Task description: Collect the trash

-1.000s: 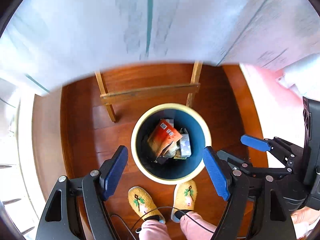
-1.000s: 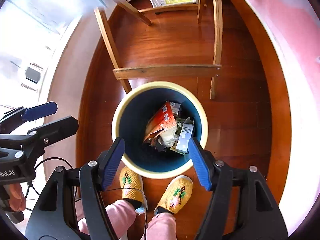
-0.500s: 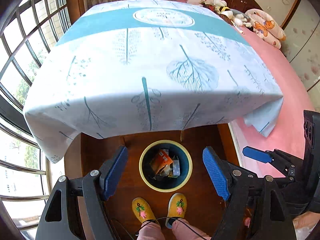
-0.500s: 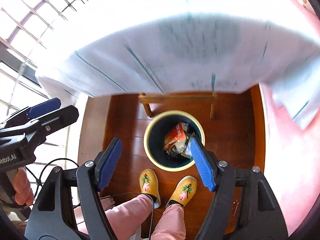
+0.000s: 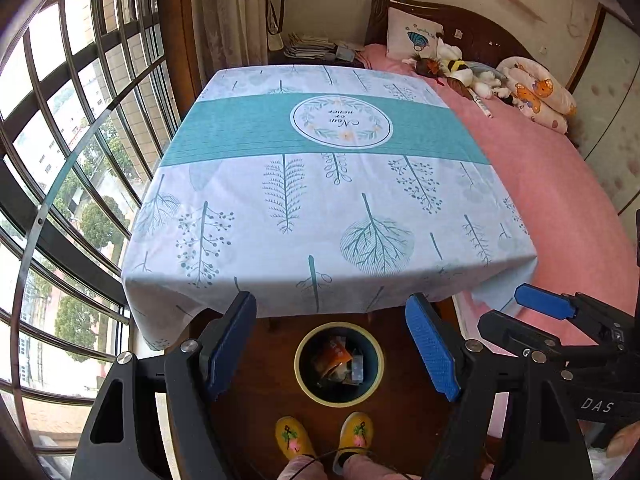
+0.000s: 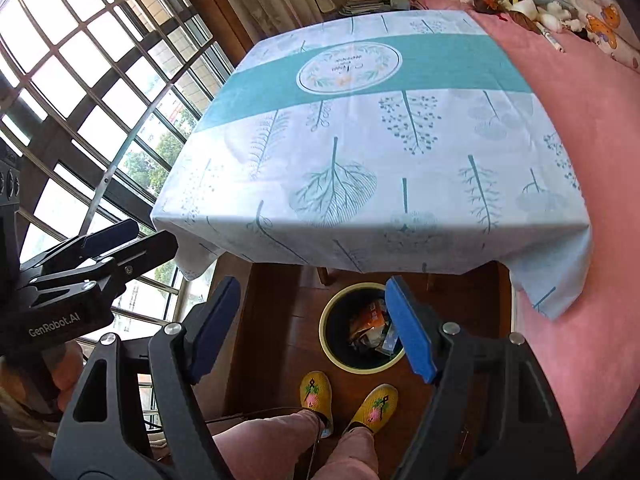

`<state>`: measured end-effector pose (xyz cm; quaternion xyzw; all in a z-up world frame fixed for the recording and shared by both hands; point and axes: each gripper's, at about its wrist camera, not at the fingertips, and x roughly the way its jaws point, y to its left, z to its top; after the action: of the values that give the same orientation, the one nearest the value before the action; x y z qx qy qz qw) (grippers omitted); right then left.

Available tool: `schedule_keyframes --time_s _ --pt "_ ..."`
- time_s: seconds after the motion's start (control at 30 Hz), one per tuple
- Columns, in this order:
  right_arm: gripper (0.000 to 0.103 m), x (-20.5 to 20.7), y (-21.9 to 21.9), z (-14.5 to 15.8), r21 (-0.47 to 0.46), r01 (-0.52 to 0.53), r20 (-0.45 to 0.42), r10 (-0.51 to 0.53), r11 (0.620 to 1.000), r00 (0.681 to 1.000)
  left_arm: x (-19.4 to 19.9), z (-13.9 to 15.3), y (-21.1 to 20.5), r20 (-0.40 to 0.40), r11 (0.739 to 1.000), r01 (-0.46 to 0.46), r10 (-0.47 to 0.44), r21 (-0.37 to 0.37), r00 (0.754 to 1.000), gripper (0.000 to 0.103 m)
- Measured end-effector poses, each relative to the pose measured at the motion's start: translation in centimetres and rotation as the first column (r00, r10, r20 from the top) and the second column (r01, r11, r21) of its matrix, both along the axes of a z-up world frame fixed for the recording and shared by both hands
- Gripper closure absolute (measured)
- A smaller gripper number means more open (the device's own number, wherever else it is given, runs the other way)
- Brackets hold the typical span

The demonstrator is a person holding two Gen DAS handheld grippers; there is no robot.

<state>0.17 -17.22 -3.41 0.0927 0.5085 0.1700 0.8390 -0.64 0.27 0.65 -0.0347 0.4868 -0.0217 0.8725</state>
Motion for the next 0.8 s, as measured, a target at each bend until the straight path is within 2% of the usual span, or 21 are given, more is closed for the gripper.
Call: schedule_keyframes --time_s 0.13,0.27,0.53,0.8 --pt "0.029 -0.2 0.1 3.6 -0.009 -0.003 0.030 0.003 1.000 1.000 -0.5 2.0 0.2 0.042 1.000 -0.016 0.015 0.022 0.999 0.024" --pt "0.029 -0.7 0.4 5.3 -0.006 -0.009 0.061 0.009 1.000 0.998 -0.9 3.8 -0.2 0.072 0.999 -0.019 0.016 0.039 0.997 0.024" --pt "0.029 -0.8 0.3 6.2 -0.017 -0.002 0.078 0.003 1.000 0.997 -1.3 5.3 -1.2 0.102 0.999 -0.015 0.011 0.045 0.995 0.024" --pt "0.029 -0.5 0.0 6.5 -0.027 -0.005 0.099 0.008 1.000 0.995 -0.9 5.1 -2.0 0.103 0.999 -0.020 0.015 0.047 0.995 0.024"
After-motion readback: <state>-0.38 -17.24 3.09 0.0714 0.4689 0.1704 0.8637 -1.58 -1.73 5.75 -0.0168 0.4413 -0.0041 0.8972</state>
